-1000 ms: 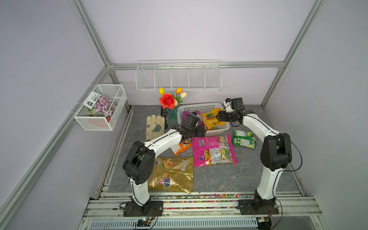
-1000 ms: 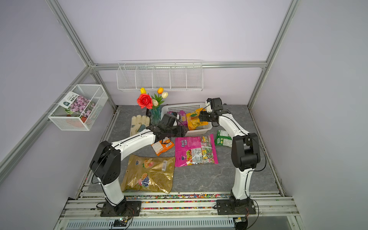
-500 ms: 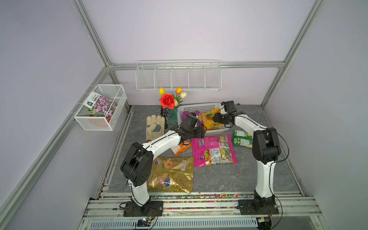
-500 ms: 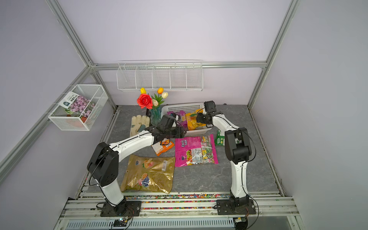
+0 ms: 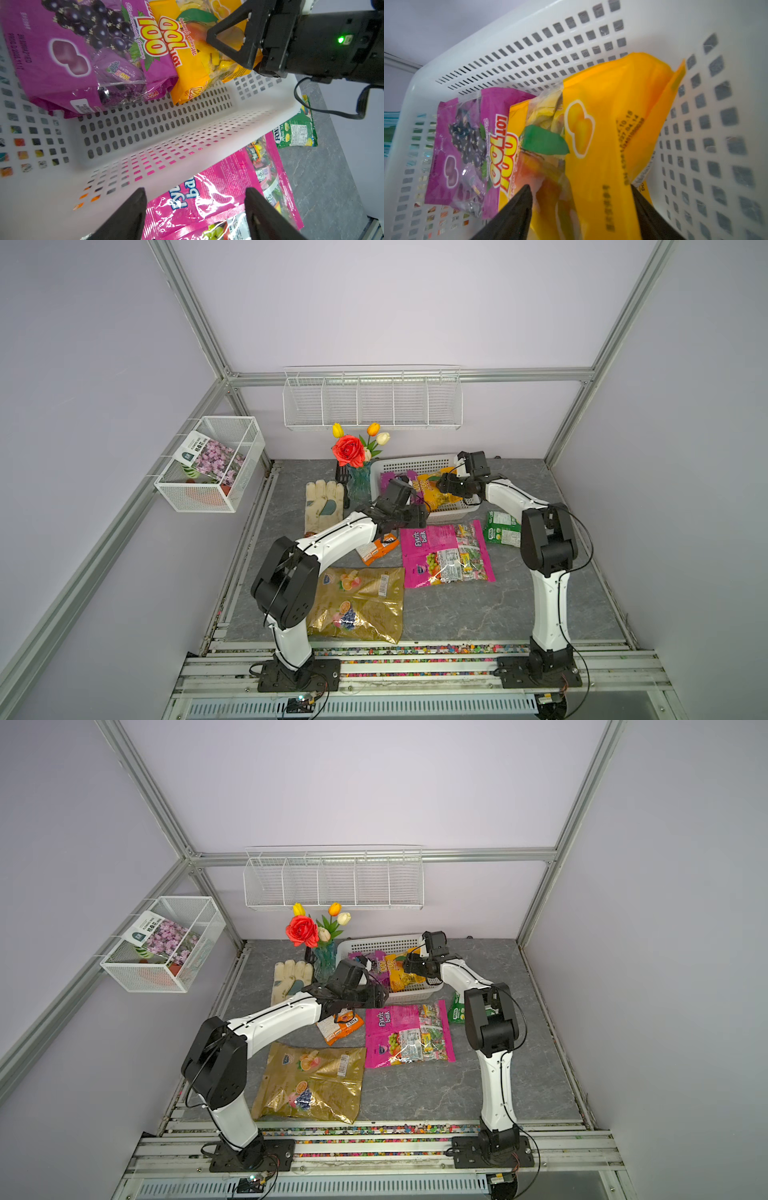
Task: Put the candies in the basket
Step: Place the candy in the basket.
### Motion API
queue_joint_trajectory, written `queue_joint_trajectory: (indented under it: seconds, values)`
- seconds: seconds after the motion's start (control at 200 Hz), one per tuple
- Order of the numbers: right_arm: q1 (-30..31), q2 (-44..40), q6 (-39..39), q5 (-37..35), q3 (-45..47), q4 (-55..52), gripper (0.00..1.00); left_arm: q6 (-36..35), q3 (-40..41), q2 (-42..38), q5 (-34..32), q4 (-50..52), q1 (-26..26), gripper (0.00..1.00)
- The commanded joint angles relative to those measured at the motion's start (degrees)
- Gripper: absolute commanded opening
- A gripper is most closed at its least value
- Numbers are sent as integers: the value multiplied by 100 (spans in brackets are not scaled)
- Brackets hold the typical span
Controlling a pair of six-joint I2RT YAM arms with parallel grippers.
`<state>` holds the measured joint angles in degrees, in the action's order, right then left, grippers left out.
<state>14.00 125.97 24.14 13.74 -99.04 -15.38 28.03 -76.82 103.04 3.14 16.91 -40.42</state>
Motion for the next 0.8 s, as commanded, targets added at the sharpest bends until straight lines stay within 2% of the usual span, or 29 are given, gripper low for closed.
queue_joint_trajectory:
  seconds: [0.0,0.23,0.41,0.555,0.795]
  values:
    - [-91,-475,-306,-572,-34,-589,75,248,10,0,-290,503,152,78]
    - [-47,-1044,-1127,-1123,-70,-1745,76,268,79,-71,-310,494,166,78]
    - [251,-1207,-2410,-1463,-70,-2487,75,256,53,9,-445,559,166,78]
    - [405,-1023,-3418,-1672,-151,-2635,78,240,-95,154,-494,637,175,78]
    - [527,-340,-4165,-2418,-652,-2370,80,226,-165,226,-469,656,175,78]
